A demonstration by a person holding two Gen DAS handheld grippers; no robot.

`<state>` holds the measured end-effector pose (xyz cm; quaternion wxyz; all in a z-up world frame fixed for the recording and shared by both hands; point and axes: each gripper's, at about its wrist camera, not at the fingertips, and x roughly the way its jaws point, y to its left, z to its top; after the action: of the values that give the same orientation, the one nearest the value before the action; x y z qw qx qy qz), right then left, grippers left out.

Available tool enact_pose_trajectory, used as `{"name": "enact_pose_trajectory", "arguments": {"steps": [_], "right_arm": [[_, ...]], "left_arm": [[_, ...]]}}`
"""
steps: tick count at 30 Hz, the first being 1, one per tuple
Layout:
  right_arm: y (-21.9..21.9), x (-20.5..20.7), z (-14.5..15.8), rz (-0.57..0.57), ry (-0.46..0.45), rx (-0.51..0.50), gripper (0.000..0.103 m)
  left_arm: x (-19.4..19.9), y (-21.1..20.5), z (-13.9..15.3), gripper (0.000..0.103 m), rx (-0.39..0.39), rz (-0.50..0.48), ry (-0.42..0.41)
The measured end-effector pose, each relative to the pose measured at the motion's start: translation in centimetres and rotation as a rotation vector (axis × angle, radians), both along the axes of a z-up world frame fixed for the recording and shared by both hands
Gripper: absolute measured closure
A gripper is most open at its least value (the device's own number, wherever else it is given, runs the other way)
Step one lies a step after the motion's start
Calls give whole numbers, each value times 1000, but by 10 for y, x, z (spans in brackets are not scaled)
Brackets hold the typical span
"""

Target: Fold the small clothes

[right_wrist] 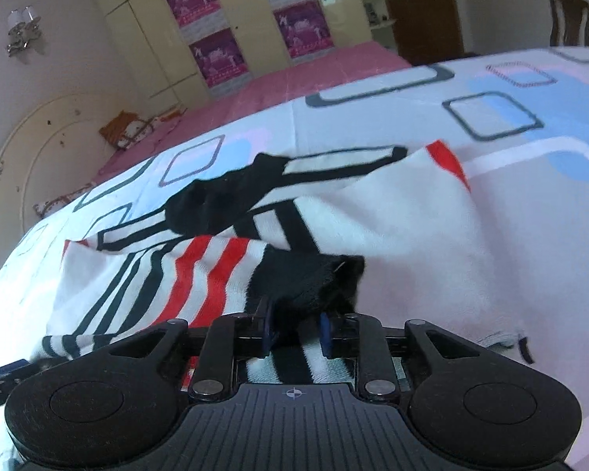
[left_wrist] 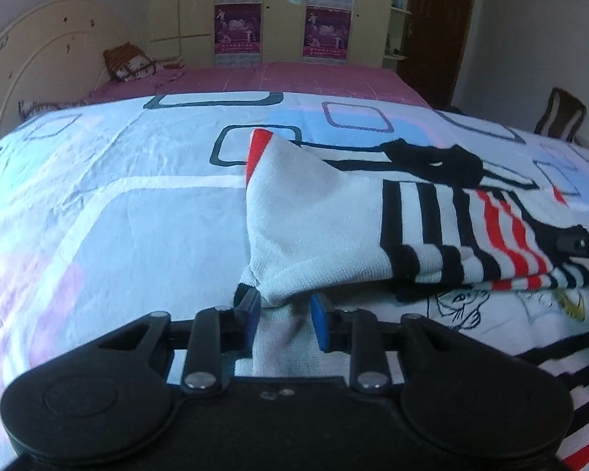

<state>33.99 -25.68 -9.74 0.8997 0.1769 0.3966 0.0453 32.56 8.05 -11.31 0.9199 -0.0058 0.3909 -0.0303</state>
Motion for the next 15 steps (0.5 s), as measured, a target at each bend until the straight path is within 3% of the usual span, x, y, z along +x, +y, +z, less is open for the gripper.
{"name": "enact_pose_trajectory", "arguments": {"steps": [4,6,8,11,14,15], "right_arm": [[8,-5,10,47,-50,-82,96],[10,-3,3,62,-13,-135,96],[6,-2,-6,69,39,-118,95],[-3,-9,-1,38,22,-84,95],[-12,-12,8,11,0,-58,79],[-15,-13,12,5,-11,-59,65]], "left_arm": [[-1,0,6,79,-13,11,-10],[-2,-1,10,79,-24,12,-17],[-4,-1,15,79,-39,17,-21],[-5,1,23,76,-65,38,-30],[-3,2,30,75,-81,52,-39],[-3,1,32,75,-83,51,-41]]}}
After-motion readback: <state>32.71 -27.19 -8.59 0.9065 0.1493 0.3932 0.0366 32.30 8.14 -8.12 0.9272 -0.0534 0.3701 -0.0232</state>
